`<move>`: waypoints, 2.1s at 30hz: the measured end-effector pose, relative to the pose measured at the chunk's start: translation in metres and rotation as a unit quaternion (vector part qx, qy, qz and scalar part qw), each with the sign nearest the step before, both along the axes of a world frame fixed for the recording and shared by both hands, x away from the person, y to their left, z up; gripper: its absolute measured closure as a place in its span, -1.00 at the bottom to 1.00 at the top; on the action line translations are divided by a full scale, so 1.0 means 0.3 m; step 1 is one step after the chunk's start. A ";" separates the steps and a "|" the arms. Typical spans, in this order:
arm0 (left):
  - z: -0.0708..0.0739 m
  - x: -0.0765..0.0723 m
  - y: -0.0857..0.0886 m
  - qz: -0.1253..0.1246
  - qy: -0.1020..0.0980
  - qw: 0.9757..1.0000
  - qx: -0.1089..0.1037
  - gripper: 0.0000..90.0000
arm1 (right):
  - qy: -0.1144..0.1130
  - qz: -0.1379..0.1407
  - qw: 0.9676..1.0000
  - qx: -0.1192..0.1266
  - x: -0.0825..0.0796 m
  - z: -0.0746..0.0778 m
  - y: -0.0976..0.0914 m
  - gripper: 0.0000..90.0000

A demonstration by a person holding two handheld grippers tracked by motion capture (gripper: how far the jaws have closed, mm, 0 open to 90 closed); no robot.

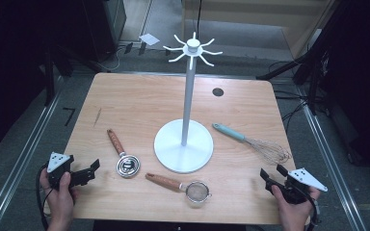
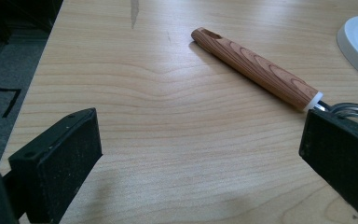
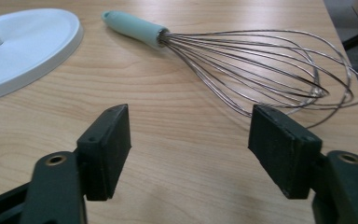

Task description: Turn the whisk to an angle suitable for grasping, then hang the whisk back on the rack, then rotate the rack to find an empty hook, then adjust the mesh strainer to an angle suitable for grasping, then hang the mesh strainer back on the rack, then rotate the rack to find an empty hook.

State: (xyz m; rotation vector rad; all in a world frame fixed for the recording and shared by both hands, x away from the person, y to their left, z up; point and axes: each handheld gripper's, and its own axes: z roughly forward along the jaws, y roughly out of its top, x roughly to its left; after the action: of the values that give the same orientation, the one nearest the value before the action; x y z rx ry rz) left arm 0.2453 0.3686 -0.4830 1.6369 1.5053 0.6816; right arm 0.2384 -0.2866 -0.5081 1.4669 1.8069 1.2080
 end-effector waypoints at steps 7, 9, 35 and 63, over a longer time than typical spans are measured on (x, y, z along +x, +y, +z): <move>0.000 -0.004 0.000 0.001 0.001 1.000 -0.001 -1.00 | -0.024 0.053 0.998 -0.022 0.013 0.023 0.024 0.01; 0.000 -0.002 0.001 0.002 0.001 1.000 -0.001 -1.00 | -0.021 0.073 0.996 -0.035 0.021 0.033 0.029 0.04; 0.000 -0.004 -0.002 0.000 0.001 1.000 -0.002 -1.00 | 0.077 0.174 0.961 -0.203 0.123 0.215 0.160 -0.23; -0.001 -0.004 -0.004 -0.003 0.001 1.000 0.001 -1.00 | 0.136 0.227 0.922 -0.283 0.405 0.305 0.249 -0.17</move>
State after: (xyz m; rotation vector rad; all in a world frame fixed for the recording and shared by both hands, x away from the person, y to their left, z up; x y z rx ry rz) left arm 0.2442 0.3675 -0.4833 1.6433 1.5019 0.6777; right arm 0.3599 -0.2120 -0.4166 0.9367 2.5121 0.5792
